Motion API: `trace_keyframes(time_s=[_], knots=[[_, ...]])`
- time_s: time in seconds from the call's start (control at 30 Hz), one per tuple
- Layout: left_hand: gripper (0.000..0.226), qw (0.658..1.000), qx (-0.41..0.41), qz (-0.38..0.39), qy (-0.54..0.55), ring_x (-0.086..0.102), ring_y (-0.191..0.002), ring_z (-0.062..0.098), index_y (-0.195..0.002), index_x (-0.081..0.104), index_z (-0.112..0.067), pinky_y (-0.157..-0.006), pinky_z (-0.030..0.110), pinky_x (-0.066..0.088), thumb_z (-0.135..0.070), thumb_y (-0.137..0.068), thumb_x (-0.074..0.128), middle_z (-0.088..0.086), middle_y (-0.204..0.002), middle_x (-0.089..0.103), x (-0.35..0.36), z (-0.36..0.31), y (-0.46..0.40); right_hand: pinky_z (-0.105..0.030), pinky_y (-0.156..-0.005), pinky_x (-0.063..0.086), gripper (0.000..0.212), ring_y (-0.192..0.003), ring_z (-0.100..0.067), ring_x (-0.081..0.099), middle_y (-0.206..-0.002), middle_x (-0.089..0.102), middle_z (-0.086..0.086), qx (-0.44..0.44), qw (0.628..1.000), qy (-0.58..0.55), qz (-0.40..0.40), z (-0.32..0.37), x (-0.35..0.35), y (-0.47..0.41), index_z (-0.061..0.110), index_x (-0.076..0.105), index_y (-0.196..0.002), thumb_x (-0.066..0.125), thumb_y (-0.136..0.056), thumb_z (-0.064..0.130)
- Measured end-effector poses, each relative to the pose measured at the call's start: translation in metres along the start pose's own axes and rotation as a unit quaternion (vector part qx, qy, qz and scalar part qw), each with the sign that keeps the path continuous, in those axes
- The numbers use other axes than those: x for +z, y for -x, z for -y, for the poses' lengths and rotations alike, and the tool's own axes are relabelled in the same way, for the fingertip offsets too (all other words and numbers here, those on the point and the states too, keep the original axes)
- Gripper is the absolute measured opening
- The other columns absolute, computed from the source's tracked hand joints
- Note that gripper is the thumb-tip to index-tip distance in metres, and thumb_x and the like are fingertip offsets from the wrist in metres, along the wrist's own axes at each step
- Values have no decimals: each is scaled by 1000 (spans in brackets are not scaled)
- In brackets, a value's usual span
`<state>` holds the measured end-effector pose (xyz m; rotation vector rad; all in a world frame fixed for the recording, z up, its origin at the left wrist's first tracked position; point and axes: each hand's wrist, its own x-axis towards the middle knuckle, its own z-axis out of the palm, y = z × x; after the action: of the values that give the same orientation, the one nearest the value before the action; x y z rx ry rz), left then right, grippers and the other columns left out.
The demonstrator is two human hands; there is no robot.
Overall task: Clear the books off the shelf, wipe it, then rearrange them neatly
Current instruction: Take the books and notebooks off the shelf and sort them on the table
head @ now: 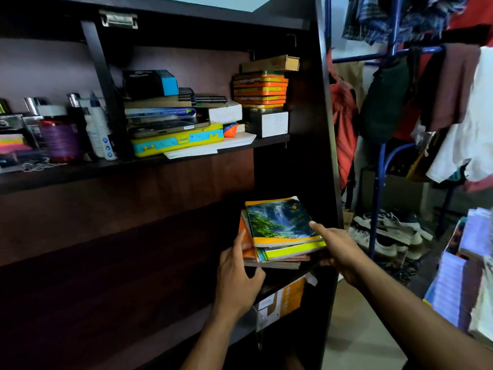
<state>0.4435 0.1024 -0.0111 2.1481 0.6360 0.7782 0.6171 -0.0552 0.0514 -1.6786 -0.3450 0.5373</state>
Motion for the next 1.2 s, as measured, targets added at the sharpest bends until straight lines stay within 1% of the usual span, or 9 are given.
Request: trace_keyframes(time_s=[0.2, 0.4, 0.53, 0.6, 0.7, 0.8, 0.93, 1.0, 1.2], knots=[[78, 1000, 21, -13, -18, 33, -135, 2, -154, 30, -45, -116, 34, 32, -35, -90, 72, -21, -136, 39, -1, 6, -4, -27, -48, 47, 31, -53, -18, 53, -70, 58, -9, 48, 996, 30, 71, 2, -5, 5, 3, 65, -102, 64, -99, 33], [48, 997, 73, -6, -39, 41, -127, 6, -136, 64, -25, -116, 36, 34, -34, -91, 75, -22, -126, 50, -1, 8, -5, -35, -55, 61, 16, -67, -30, 69, -83, 67, -21, 102, 988, -79, 88, -3, -16, 15, 4, 60, -103, 60, -99, 19], [48, 997, 75, 4, 35, 49, -126, -11, -128, 67, -32, -126, 22, 7, -35, -80, 62, -24, -124, 61, -5, 0, 3, -35, -55, 60, 20, -71, -30, 68, -84, 68, -18, 116, 980, -139, 77, -7, -18, 26, 11, 61, -101, 60, -97, 30], [52, 994, 51, -5, 96, 53, -128, -7, -121, 73, -34, -122, 13, 11, -36, -75, 48, -20, -122, 69, -8, -4, 4, -36, -58, 62, 29, -70, -26, 71, -89, 72, -16, 109, 980, -138, 91, -10, -16, 35, 9, 67, -110, 68, -93, 33], [43, 983, 23, -33, 181, 69, -103, 5, -109, 77, -32, -111, 36, 42, -38, -78, 47, -16, -103, 76, -13, -6, 6, -38, -59, 63, 30, -72, -25, 73, -97, 75, -14, 89, 981, -129, 113, -18, -8, 54, 9, 67, -120, 68, -94, 25], [36, 965, -18, -57, 255, 64, -80, 7, -109, 74, -35, -77, 36, 49, -51, -79, 63, -12, -88, 70, -19, -11, 10, -44, -63, 61, 32, -82, -28, 75, -108, 76, -10, 44, 980, -121, 153, -28, 7, 82, 20, 61, -126, 66, -95, 14], [75, 912, -126, -79, 383, 69, -103, 23, -127, 63, -27, -90, 47, 55, -52, -60, 87, 8, -125, 67, -43, -13, 10, -45, -86, 60, 67, -110, -23, 71, -124, 72, -2, -93, 980, -71, 163, -33, 34, 102, 34, 42, -146, 72, -92, 9], [62, 896, -121, -57, 424, 71, -107, 29, -127, 64, -19, -93, 46, 58, -39, -73, 86, 12, -125, 70, -65, -14, 9, -41, -98, 56, 76, -115, -17, 68, -127, 70, 0, -137, 975, -46, 168, -29, 56, 103, 36, 33, -151, 73, -92, 14], [71, 936, -34, -79, 342, 74, -102, 19, -123, 64, -18, -81, 28, 59, -39, -60, 88, 3, -115, 76, -135, 0, 16, -22, -99, 48, 59, -120, 6, 56, -128, 60, 23, -264, 947, 87, 159, -15, 131, 78, 44, 37, -133, 75, -91, 28]])
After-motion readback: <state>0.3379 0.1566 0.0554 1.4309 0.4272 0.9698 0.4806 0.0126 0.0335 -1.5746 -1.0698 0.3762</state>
